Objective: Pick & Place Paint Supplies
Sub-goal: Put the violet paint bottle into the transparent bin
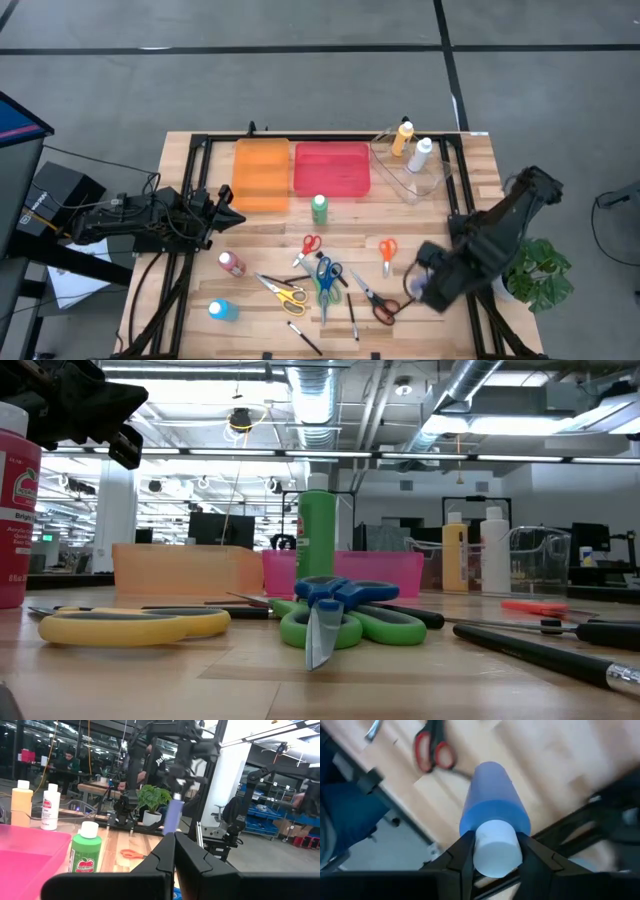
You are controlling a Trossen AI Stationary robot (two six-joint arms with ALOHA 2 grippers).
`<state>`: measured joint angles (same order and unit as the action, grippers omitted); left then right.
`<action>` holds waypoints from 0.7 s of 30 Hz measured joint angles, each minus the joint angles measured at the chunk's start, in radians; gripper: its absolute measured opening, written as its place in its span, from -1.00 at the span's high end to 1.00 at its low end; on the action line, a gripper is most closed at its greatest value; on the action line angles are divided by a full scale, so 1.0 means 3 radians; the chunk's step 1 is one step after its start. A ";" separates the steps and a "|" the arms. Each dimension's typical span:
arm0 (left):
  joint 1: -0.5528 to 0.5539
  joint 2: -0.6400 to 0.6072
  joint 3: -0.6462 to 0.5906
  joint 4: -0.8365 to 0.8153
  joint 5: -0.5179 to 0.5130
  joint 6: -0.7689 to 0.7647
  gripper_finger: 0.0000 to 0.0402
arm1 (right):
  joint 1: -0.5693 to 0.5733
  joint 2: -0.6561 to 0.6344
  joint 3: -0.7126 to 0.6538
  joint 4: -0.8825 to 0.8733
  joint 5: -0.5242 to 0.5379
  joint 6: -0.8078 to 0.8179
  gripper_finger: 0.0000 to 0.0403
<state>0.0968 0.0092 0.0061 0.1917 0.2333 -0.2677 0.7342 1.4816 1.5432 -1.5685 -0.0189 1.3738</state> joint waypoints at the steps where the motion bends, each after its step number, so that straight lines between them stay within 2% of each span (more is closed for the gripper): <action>1: 0.0000 0.0001 0.0000 0.0000 0.0000 0.0000 1.00 | -0.0099 -0.0050 0.0000 -0.0024 0.0042 -0.0104 0.44; 6: 0.0000 0.0001 0.0000 0.0000 -0.0001 0.0000 1.00 | -0.0790 -0.0356 0.0001 -0.0016 0.0257 -0.0878 0.44; 11: 0.0000 0.0000 0.0000 0.0000 0.0000 0.0000 1.00 | -0.1717 -0.0538 0.0000 -0.0008 0.0349 -0.1701 0.44; 21: 0.0000 0.0000 -0.0001 0.0000 0.0000 -0.0001 1.00 | -0.3539 -0.0599 0.0000 -0.0010 0.0327 -0.3142 0.44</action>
<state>0.0967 0.0091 0.0059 0.1917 0.2333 -0.2680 -0.3275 1.3020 1.5433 -1.5715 0.0793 0.4311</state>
